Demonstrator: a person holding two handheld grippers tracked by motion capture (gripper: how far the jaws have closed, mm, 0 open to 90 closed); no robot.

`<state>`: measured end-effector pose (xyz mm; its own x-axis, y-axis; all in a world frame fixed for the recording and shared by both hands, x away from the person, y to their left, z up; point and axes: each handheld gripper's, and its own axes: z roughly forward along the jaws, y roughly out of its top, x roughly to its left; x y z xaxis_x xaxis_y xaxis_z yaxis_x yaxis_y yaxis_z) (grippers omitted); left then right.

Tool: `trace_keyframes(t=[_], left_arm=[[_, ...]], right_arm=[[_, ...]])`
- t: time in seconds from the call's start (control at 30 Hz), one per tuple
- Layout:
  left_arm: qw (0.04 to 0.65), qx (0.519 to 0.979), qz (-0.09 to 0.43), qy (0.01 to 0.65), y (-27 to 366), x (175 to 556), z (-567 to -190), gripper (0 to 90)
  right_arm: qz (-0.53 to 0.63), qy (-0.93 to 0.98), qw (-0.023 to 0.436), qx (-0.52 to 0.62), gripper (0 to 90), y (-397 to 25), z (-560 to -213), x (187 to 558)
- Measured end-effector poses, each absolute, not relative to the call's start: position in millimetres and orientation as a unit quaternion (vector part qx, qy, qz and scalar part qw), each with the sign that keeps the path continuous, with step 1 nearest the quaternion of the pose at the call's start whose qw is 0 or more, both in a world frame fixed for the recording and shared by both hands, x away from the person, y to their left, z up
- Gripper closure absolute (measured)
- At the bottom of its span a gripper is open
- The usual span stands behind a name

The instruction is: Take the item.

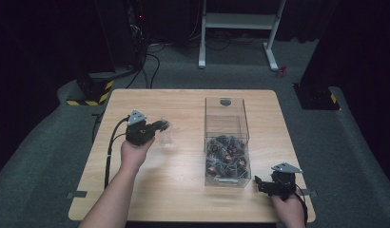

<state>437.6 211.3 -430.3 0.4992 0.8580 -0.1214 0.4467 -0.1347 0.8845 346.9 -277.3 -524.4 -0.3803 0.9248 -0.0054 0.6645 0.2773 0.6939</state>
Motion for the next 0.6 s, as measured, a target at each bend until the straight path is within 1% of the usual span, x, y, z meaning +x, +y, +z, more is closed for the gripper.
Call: trace_keyframes(t=[0.3,0.6], left_arm=[[0.458,0.729,0.213,0.461,211.0,438.3,-440.2,90.0],[0.451,0.730,0.209,0.469,211.4,440.2,-444.6,89.0]], right_arm=[[0.310,0.771,0.210,0.516,7.8,-277.1,-524.4,346.8],[0.310,0.771,0.210,0.516,7.8,-277.1,-524.4,346.8]])
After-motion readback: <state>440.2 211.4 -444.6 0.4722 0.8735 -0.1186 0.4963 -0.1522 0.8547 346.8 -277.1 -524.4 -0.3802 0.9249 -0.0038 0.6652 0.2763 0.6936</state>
